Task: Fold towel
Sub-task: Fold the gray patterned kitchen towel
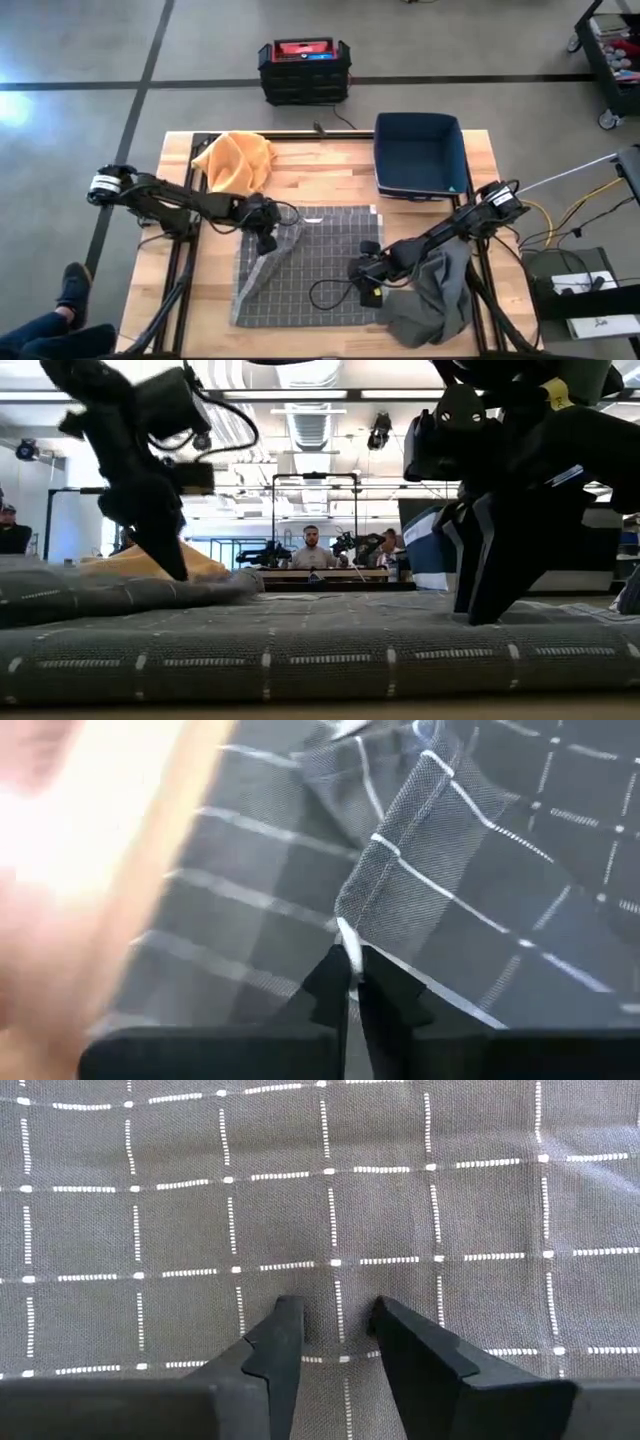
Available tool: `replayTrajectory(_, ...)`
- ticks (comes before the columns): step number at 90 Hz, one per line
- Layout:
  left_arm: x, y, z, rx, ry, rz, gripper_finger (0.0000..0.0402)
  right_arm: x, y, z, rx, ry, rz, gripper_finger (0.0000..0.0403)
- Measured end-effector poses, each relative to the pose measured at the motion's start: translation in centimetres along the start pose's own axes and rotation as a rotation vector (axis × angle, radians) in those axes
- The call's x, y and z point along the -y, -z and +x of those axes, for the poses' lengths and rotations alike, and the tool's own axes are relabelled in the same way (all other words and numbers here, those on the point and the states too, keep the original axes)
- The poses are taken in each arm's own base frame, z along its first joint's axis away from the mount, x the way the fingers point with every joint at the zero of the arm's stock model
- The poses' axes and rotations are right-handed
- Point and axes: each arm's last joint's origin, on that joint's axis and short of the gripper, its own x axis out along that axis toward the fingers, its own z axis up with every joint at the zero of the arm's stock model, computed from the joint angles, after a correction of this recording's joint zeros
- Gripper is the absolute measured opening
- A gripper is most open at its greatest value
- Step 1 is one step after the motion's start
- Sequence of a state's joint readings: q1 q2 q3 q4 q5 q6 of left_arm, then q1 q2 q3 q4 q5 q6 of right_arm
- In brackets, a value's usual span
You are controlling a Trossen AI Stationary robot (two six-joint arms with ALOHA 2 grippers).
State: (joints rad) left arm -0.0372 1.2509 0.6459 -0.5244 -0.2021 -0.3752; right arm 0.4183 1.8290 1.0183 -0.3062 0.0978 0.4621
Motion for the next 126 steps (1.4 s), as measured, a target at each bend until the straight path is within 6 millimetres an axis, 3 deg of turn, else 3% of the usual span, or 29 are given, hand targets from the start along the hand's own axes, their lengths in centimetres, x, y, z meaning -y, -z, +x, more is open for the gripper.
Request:
replayTrajectory(12,-1.3,0.3,-3.2,-0.015,-0.165,-0.020,0.0002,0.0,0.0,0.0,0.000,0.000,-0.001,0.0108)
replayTrajectory(22,-2.3,0.8,-4.5,0.034,-0.255,-0.071,0.0003,0.0,0.0,0.0,-0.001,0.000,0.000,0.0106)
replayTrajectory(53,-3.6,2.7,-3.6,-0.066,-0.274,-0.115,0.0022,0.0,0.0,0.0,-0.001,0.001,-0.005,0.0096)
replayTrajectory(65,-3.8,2.7,-3.6,-0.108,-0.296,-0.155,0.0062,0.0,0.0,0.0,-0.002,0.001,-0.007,0.0103)
replayTrajectory(82,-3.6,1.0,-5.0,-0.128,-0.226,-0.217,0.0171,0.1,0.0,0.0,-0.003,0.002,-0.007,0.0130)
replayTrajectory(90,-2.4,0.5,-6.2,-0.129,-0.060,-0.255,0.0211,0.2,0.0,-0.1,-0.006,0.002,-0.004,0.0145)
replayTrajectory(100,0.3,1.7,-6.7,-0.159,0.082,-0.231,0.0231,0.2,-0.1,-0.2,-0.006,0.001,-0.011,0.0160)
replayTrajectory(115,7.0,4.7,-6.6,-0.039,0.313,-0.063,0.0217,0.2,-0.1,-0.2,-0.002,0.000,-0.067,0.0171)
replayTrajectory(126,10.0,7.2,-5.1,0.056,0.273,0.029,0.0196,0.2,-0.2,-0.1,0.008,-0.002,-0.106,0.0168)
